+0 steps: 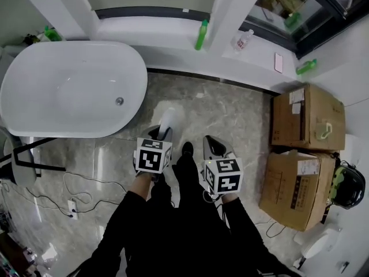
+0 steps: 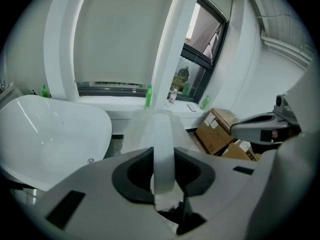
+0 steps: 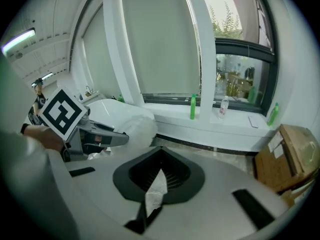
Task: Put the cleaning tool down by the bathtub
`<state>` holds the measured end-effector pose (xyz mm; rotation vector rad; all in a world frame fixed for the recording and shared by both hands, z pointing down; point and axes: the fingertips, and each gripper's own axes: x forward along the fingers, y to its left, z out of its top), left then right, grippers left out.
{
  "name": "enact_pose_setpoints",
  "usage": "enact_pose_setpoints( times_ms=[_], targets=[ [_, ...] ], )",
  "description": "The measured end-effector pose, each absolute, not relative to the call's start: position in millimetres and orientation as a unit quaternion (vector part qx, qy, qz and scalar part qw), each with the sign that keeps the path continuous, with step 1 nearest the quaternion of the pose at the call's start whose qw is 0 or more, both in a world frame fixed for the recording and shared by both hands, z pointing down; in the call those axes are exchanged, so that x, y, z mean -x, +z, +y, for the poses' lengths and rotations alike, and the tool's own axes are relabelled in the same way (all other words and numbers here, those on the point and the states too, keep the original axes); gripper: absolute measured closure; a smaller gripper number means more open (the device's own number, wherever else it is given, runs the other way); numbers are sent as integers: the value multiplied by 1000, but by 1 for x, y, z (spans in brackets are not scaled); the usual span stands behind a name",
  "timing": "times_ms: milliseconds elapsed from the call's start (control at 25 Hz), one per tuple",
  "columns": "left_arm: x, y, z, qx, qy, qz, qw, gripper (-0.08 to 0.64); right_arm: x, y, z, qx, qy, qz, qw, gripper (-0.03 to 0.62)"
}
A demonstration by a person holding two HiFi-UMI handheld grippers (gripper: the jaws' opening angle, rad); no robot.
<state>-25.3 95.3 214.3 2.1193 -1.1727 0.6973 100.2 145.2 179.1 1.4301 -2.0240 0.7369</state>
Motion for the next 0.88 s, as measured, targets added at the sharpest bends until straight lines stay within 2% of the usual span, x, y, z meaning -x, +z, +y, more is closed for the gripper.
enact_pose_setpoints(
  times_ms=[360, 880],
  targets=[
    [3, 232, 40, -766, 275, -481, 326, 465, -148, 195, 89, -504, 292, -762, 282, 592],
    [-19, 275, -9, -755, 282, -486, 338, 465, -162, 243, 59, -490, 327, -754, 290, 592]
  ],
)
